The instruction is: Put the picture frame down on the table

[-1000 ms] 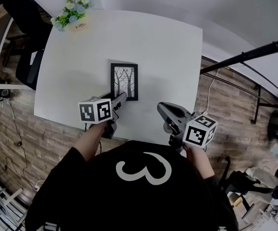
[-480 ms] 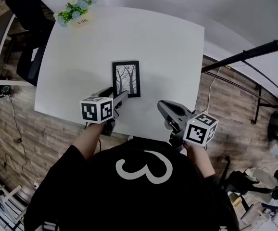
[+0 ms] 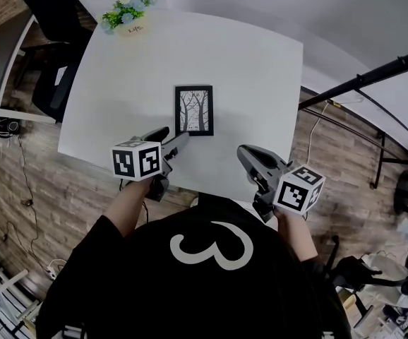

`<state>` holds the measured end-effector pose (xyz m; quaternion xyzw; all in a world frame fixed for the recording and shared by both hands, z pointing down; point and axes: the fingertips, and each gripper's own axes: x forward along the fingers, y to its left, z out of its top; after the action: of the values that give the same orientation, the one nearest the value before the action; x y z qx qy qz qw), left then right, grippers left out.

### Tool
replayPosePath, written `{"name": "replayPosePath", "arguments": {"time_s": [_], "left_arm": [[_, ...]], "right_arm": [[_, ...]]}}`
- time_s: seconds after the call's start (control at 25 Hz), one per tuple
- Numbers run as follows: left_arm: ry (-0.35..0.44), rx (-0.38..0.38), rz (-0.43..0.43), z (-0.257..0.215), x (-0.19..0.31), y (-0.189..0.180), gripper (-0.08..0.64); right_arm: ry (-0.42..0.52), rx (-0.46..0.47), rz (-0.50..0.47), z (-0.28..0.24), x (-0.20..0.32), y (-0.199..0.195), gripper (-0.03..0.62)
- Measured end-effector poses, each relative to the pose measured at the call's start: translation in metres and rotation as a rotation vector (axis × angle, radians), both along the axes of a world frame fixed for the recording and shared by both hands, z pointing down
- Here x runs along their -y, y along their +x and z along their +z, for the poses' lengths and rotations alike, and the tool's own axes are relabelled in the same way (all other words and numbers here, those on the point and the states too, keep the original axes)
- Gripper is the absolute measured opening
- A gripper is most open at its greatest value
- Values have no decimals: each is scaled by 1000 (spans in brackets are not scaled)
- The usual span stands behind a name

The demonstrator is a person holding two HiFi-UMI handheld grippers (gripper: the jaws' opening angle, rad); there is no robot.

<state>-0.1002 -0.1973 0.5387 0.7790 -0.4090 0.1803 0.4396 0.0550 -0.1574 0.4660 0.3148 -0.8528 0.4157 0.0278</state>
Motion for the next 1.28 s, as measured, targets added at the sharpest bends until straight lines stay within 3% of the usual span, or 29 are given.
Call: {"name": "replayPosePath", "arguments": {"time_s": [0.2,0.36,0.44,0.76,0.96,1.28], "left_arm": [[59,-77,24,-37,-23,-1,213],[101,-146,53,-67,-48,-5,72],[121,-196,64,-82,-62,-5,35],[233,-376,160,-142,-120,3,15],[293,-426,220,-167,-143,7,15],[318,-465,224,-175,-170,-2,15]], "right_arm": [[36,-8,16,-15,-12,0,23],[76,-7,18,-31,-26,-6,23],[99,-10,14,-38,-35,-12,24],[142,101,-23,-73,-85,-39,23],[173,106,-26,-80,-104,-45,23],[196,133,-79,-86,-128,-66,23]]}}
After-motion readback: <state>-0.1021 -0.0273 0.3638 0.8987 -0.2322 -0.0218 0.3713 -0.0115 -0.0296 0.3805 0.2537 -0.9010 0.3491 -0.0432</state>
